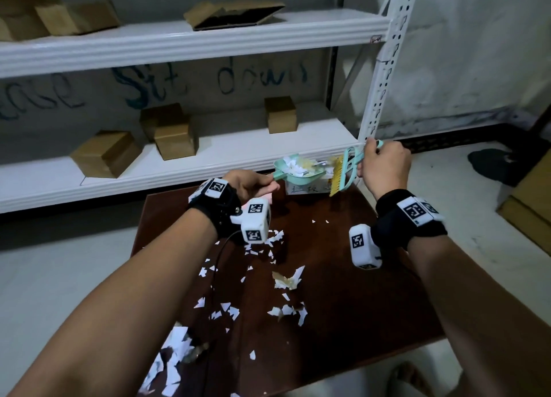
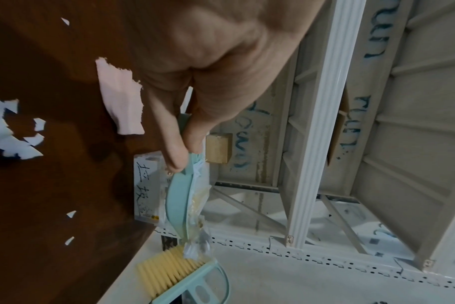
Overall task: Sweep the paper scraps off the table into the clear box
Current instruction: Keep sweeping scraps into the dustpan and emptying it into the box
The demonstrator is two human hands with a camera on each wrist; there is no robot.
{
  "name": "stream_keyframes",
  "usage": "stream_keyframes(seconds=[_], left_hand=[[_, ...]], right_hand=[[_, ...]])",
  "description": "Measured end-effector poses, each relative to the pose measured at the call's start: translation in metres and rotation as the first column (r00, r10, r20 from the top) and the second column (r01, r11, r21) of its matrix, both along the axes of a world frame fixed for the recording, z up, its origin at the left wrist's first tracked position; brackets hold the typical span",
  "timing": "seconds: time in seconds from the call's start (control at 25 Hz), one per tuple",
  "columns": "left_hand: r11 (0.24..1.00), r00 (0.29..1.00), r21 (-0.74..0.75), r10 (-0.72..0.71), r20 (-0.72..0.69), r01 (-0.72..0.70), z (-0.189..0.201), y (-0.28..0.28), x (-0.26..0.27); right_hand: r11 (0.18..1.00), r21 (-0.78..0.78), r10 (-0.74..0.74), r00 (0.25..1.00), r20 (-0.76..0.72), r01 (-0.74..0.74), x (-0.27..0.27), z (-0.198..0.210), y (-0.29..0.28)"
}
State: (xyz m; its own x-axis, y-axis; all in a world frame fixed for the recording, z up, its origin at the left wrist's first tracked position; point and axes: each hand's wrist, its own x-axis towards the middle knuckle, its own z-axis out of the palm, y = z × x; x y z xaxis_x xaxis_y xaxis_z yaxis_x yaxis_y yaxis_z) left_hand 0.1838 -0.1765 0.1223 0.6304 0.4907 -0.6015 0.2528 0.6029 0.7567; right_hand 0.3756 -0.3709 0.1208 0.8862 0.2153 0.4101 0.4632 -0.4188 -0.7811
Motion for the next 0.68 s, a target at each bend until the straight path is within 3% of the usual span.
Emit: stream_keyframes(seconds=[0.28,0.68], left_hand=[[0.998,0.997,0.070,0.011,-0.076,-0.006,-0.008,0.002,0.044],[0.963,0.986,0.212,0.155,0.060,-0.164,-0.011,-0.004,0.070]], right_hand=[[0.999,0.039,-0.023,1.000,0.002,0.023,0.018,0.001,-0.001],[0.986,0.150,0.068,0.998,-0.015,-0.065,0.045,-0.006,-0.002]])
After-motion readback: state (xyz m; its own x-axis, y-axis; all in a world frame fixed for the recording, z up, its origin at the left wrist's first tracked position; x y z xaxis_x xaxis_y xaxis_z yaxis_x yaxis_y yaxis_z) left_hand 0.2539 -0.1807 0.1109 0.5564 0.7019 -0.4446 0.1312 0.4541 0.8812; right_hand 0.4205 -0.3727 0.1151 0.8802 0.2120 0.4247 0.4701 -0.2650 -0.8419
